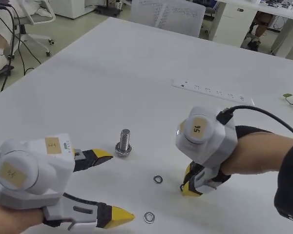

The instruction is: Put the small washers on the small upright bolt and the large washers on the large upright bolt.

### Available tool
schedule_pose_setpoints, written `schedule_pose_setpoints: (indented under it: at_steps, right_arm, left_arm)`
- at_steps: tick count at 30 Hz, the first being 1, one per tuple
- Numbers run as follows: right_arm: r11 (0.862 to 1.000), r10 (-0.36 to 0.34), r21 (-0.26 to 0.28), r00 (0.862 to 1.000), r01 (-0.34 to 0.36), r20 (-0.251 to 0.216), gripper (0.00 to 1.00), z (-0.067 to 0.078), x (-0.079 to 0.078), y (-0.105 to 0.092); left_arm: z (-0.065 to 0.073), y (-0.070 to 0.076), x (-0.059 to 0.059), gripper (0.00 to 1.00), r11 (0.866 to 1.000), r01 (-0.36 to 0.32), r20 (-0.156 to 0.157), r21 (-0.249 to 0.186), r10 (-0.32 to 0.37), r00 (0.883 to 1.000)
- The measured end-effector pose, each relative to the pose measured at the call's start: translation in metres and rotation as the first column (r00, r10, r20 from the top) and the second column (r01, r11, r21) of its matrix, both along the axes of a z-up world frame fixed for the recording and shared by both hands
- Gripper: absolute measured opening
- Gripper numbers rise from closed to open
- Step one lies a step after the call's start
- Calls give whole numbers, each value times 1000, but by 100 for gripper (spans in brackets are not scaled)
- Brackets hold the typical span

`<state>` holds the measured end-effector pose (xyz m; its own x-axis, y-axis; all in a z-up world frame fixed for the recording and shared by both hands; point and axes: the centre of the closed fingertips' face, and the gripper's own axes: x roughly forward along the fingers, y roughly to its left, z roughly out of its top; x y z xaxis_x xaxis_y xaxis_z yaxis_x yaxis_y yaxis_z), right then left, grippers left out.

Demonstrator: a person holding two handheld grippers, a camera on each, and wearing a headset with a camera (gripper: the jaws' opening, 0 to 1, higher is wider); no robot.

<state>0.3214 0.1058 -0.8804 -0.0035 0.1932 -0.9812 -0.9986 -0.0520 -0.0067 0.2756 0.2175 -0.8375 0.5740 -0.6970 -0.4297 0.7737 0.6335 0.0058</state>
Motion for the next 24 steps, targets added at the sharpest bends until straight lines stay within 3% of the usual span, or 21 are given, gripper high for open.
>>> schedule_pose_setpoints:
  at_steps: [24]
  right_arm:
    - [998,-66,-18,998,66,2,14,10,1,-35]
  left_arm:
    - [3,-3,-1,73,1000,12,0,4,-12,1000]
